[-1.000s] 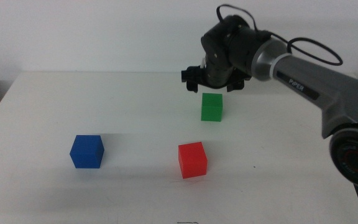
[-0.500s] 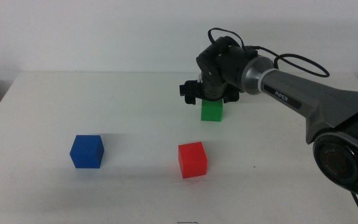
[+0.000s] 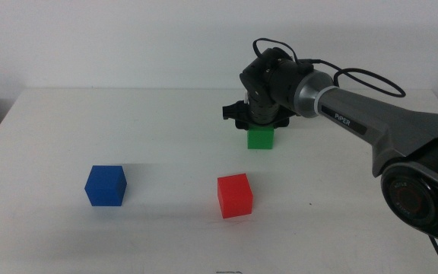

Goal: Stack red cubes first, then green, then blue cubes in a specific spot.

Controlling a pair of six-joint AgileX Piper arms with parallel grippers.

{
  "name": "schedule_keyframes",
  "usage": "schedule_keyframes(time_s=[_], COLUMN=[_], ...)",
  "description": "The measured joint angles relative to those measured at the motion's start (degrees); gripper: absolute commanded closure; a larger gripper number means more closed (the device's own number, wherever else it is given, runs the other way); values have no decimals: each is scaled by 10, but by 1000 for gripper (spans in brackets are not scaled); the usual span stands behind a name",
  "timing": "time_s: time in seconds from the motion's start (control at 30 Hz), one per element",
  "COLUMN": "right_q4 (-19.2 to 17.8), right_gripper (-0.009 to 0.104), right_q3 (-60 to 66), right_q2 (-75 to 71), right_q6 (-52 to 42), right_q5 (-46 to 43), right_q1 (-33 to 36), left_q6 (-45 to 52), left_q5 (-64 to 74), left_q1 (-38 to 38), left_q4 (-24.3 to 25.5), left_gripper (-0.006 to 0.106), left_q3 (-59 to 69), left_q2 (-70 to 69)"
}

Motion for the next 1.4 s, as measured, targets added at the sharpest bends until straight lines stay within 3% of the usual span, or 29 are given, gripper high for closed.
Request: schedule_keyframes(time_s=[0.27, 0.43, 0.77, 1.1, 1.4], right_q4=[2, -20, -27, -27, 2], right_gripper=[96, 96, 96, 96, 96], right_q3=[0, 62, 337, 362, 362], right_q2=[-65, -154, -307, -285, -283], right_q6=[-23, -35, 53, 84, 61], right_q5=[69, 104, -56, -85, -85], right_q1=[2, 35, 130, 134, 134], left_q6=[0, 0, 0, 0, 0], left_q5=[0, 0, 0, 0, 0], left_q1=[0, 0, 0, 0, 0], left_q4=[0, 0, 0, 0, 0], left_gripper=[10, 10, 10, 10, 10], left_q3=[0, 0, 0, 0, 0], left_q2=[0, 0, 0, 0, 0])
